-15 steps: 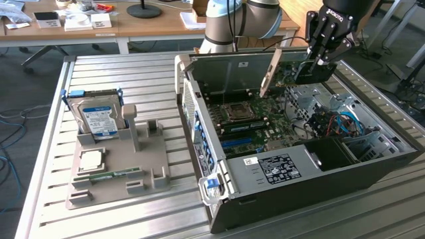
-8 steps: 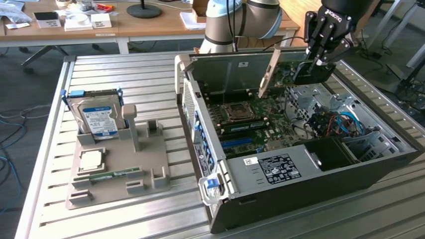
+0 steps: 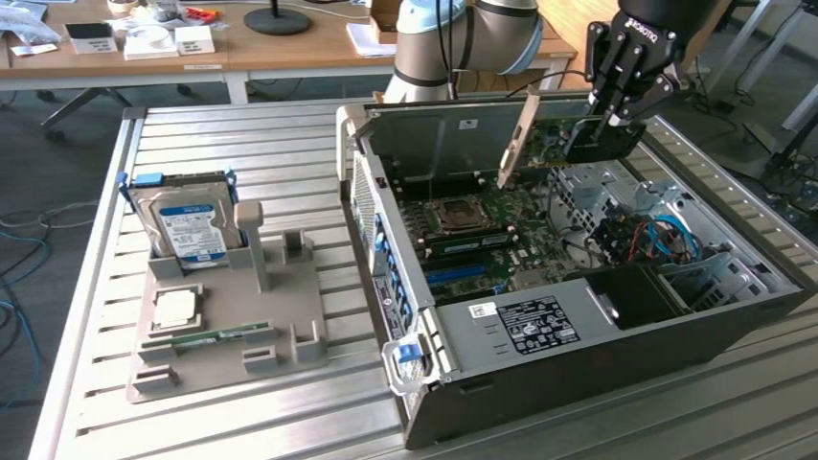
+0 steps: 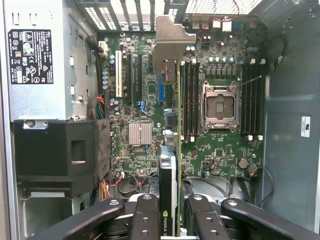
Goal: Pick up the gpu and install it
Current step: 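Insert the gpu into the slot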
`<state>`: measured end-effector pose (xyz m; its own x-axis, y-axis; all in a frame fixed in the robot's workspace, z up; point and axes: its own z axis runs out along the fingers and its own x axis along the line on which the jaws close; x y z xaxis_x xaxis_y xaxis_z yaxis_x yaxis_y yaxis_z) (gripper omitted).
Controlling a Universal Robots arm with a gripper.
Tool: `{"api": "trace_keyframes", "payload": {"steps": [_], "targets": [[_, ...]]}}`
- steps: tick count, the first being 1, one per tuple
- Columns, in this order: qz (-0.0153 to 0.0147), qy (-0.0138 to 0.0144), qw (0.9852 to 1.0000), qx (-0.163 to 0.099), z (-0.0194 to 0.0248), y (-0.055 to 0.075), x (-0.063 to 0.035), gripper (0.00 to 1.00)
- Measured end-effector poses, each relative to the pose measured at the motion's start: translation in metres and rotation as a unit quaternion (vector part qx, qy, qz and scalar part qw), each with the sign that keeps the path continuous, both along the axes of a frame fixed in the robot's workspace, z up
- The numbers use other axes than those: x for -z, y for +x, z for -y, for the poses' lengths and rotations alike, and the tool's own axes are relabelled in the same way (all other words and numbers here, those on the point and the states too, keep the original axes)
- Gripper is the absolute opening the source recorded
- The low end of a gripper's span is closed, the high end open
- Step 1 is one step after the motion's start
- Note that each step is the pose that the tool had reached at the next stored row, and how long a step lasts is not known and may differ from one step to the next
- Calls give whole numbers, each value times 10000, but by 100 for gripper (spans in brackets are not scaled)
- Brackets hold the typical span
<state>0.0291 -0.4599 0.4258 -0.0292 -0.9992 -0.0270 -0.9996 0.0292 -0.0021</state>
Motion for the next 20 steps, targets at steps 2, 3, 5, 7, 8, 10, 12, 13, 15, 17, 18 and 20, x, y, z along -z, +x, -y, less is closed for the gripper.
{"api": "trace_keyframes", "payload": {"steps": [2,3,5,7,8,10,12,13,15,17,18,20], "targets": [[0,0,10000,0,0,0,0,27],[0,0,10000,0,0,0,0,27],[0,0,10000,0,0,0,0,27],[1,1,10000,1,0,-7,2,27],[2,2,10000,1,0,-18,7,27],[2,0,10000,0,0,-42,17,27],[2,-1,10000,0,-1,-67,33,27],[2,0,10000,0,0,-78,42,27],[2,1,10000,0,0,-91,67,27],[2,1,10000,-1,0,-92,96,27],[2,0,10000,-1,0,-93,110,27],[2,0,10000,0,0,-95,135,27]]}}
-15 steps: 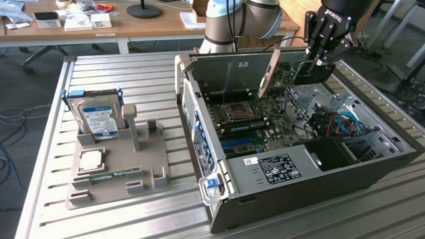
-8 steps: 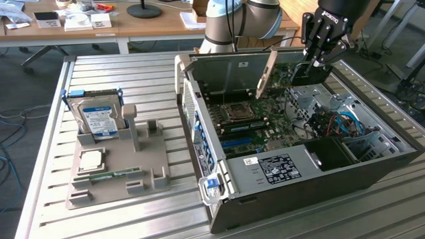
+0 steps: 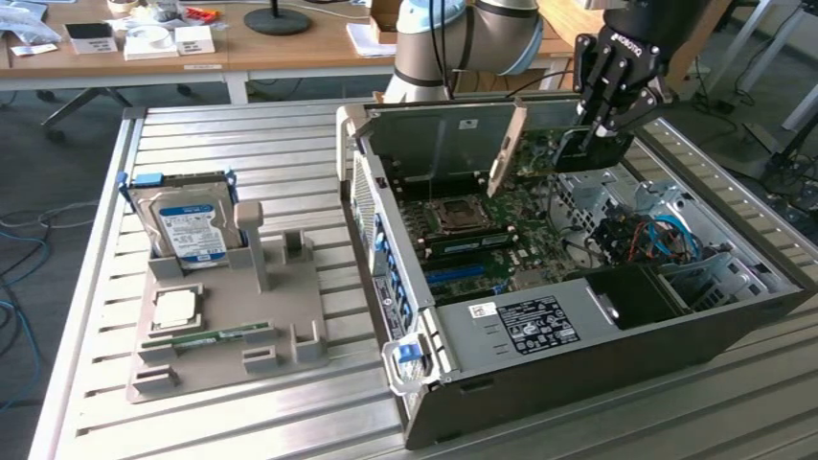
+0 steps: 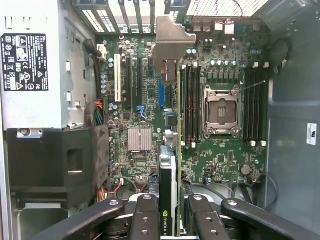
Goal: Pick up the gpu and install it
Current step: 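Insert the gpu into the slot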
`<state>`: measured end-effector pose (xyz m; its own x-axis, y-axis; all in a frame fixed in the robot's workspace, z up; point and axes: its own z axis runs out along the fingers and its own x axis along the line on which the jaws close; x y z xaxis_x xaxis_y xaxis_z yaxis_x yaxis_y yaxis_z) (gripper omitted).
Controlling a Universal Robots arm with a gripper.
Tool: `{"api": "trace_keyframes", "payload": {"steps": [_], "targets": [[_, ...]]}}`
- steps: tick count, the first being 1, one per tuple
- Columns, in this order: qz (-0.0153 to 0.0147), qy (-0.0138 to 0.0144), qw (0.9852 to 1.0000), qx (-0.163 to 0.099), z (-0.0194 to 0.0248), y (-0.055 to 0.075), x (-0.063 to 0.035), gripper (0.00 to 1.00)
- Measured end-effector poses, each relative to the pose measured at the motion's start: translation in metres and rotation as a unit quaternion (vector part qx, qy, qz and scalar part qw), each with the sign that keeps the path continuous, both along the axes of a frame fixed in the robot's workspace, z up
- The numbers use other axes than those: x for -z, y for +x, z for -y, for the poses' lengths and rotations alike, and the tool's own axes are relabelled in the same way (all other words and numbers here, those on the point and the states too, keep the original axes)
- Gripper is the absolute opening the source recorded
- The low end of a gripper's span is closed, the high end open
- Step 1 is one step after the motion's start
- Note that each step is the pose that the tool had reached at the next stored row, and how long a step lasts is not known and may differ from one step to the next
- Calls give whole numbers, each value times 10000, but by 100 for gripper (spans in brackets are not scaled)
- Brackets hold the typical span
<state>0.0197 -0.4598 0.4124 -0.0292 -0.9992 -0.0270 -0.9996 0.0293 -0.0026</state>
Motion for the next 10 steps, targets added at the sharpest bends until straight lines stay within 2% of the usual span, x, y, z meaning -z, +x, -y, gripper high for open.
{"api": "trace_keyframes", "payload": {"steps": [5,10], "targets": [[0,0,10000,0,0,-3,61,27],[0,0,10000,0,0,-3,67,27]]}}
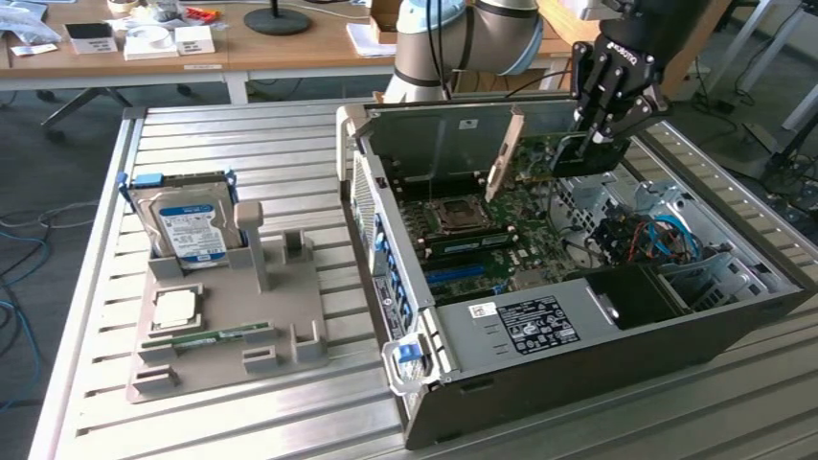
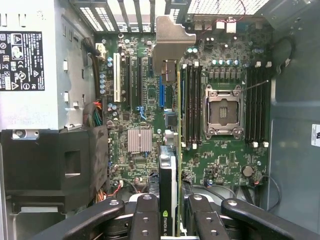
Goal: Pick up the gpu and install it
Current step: 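Insert the gpu into the slot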
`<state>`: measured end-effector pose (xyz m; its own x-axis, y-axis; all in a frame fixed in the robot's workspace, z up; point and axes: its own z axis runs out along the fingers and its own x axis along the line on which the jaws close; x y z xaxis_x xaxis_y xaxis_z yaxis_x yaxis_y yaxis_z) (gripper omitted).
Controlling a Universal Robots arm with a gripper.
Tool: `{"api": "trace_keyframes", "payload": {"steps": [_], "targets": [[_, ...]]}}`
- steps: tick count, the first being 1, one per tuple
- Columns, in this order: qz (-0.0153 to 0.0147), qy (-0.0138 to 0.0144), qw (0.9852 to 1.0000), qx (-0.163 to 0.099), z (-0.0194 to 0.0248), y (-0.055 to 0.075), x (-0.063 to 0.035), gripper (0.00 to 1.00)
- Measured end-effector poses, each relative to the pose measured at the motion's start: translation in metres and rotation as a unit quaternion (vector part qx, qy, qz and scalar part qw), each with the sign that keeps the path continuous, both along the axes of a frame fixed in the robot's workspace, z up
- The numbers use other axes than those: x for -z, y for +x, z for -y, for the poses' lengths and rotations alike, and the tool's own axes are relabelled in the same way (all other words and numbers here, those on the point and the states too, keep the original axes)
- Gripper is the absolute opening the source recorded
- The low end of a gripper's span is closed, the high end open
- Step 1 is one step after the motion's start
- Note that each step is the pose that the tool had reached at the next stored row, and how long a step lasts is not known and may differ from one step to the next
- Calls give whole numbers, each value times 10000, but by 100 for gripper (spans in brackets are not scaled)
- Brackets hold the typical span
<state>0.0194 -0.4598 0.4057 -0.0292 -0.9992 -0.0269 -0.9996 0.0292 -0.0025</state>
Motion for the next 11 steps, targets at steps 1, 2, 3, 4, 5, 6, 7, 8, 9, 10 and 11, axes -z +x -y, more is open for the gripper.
{"api": "trace_keyframes", "payload": {"steps": [1,2,3,4,5,6,7,8,9,10,11], "targets": [[0,0,10000,0,0,0,0,27],[0,-1,10000,0,0,0,4,27],[0,0,10000,1,0,-3,13,27],[0,-1,10000,1,0,-4,27,27],[0,-1,10000,0,0,-4,44,27],[0,-1,10000,0,-1,-3,62,27],[0,-2,10000,0,-1,-4,82,27],[0,-2,10000,0,-1,-5,99,27],[0,-2,10000,0,-1,-6,117,27],[0,-2,10000,0,-1,-6,131,27],[0,-2,10000,0,-2,-6,139,27]]}}
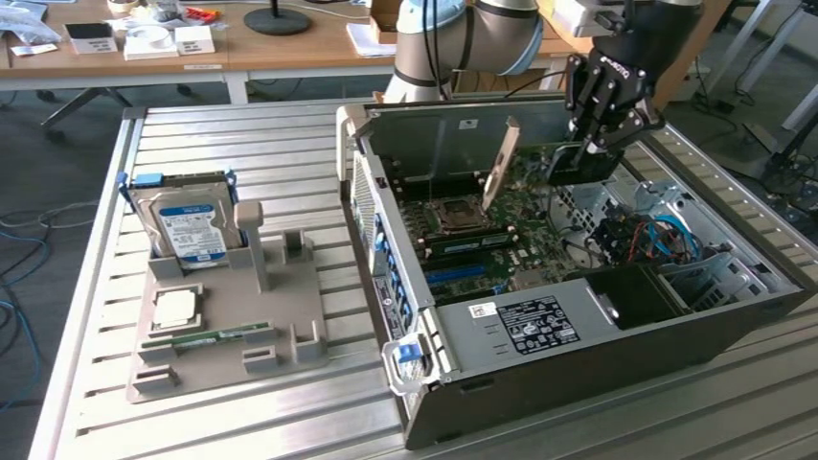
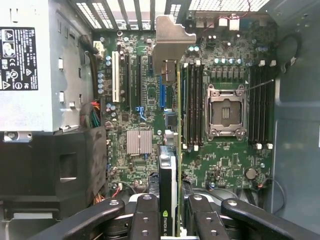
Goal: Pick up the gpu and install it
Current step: 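Insert the gpu into the slot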
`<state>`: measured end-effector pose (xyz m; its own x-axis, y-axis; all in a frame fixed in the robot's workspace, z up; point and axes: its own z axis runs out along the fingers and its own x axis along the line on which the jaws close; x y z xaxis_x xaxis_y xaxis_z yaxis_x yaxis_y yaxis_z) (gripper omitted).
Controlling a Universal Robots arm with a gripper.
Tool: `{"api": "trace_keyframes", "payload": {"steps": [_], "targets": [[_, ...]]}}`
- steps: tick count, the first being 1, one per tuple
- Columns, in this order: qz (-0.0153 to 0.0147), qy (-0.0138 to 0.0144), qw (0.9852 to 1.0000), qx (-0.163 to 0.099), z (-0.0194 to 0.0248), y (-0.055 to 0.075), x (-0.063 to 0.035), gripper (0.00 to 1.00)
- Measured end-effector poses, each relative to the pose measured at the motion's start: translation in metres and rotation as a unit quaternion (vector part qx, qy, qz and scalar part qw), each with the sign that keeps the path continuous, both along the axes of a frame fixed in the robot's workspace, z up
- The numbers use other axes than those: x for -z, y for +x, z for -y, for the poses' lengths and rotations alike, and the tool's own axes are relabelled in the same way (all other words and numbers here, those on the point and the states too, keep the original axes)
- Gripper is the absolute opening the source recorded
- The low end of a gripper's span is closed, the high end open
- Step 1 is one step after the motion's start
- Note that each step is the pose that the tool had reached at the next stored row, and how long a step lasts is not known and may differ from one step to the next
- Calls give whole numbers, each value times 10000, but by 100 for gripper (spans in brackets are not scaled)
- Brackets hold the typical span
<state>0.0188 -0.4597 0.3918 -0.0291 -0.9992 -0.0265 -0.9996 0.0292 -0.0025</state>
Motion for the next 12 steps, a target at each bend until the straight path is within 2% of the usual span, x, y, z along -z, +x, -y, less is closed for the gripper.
{"api": "trace_keyframes", "payload": {"steps": [6,12], "targets": [[0,1,10000,0,0,0,8,27],[0,0,10000,1,-1,-6,88,27]]}}
